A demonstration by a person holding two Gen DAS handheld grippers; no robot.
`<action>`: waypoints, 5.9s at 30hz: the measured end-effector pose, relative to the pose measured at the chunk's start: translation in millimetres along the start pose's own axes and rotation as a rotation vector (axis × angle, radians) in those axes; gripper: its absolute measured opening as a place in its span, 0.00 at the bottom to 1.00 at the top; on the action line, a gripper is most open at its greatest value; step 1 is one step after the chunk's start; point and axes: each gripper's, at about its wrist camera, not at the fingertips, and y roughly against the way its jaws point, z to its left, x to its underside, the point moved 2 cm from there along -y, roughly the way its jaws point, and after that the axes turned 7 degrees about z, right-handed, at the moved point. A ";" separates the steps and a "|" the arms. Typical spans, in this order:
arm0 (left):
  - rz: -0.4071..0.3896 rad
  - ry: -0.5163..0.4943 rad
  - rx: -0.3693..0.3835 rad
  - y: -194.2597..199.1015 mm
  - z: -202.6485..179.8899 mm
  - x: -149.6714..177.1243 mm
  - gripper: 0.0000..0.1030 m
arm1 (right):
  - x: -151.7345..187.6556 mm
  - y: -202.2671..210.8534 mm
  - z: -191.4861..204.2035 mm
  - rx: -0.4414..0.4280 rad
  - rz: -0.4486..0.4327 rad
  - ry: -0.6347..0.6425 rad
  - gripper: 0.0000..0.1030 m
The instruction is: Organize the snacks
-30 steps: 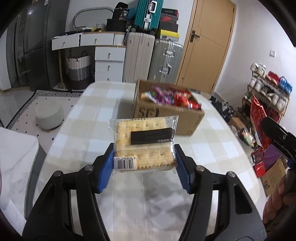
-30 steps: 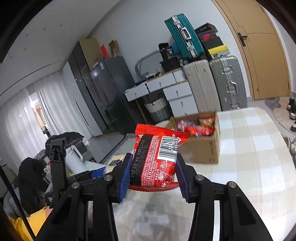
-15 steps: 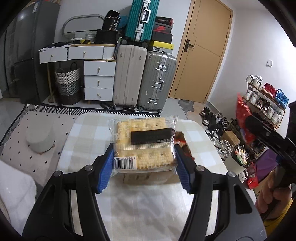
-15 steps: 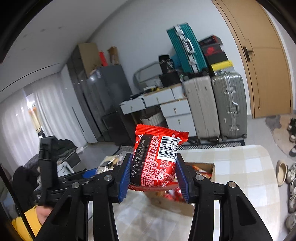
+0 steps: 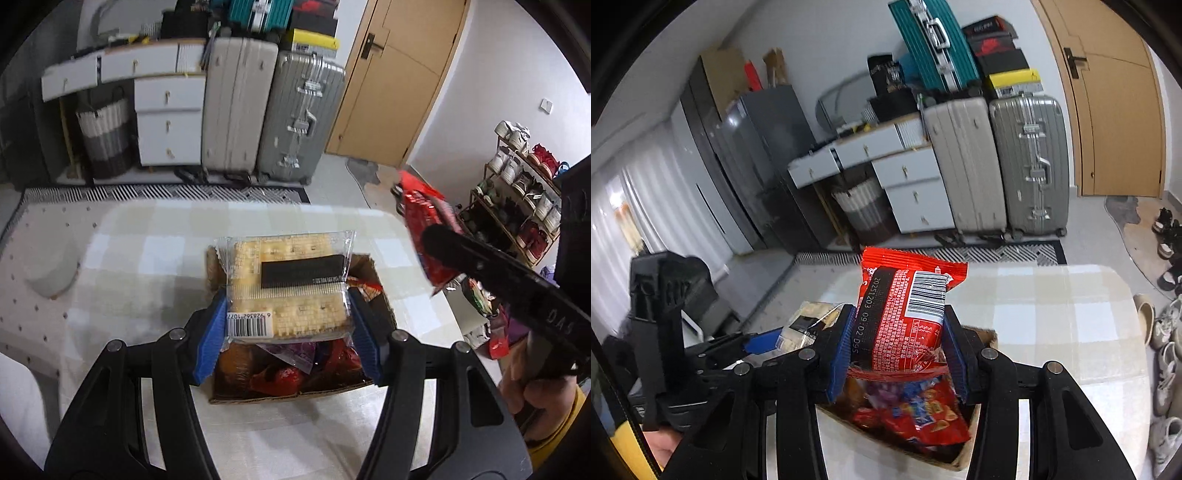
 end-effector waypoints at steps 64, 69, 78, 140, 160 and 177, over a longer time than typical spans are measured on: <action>-0.127 0.006 -0.089 103.4 -20.6 66.0 0.77 | 38.9 66.2 39.7 0.039 -0.032 0.066 0.50; -0.247 -0.016 -0.112 173.1 -45.2 91.1 0.79 | 58.4 131.1 74.5 0.023 -0.136 0.142 0.50; -0.383 -0.044 -0.132 269.5 -80.1 160.1 0.97 | 124.0 237.3 122.0 -0.015 -0.345 0.198 0.74; -0.474 0.021 -0.292 172.7 -18.7 296.7 0.99 | 275.7 164.3 63.6 0.124 -0.346 0.092 0.99; -0.456 0.012 -0.308 173.2 -21.0 297.8 0.99 | 275.1 161.4 62.0 0.115 -0.338 0.083 0.99; -0.452 0.015 -0.303 172.0 -21.2 298.3 0.99 | 277.4 158.4 62.3 0.108 -0.337 0.077 0.99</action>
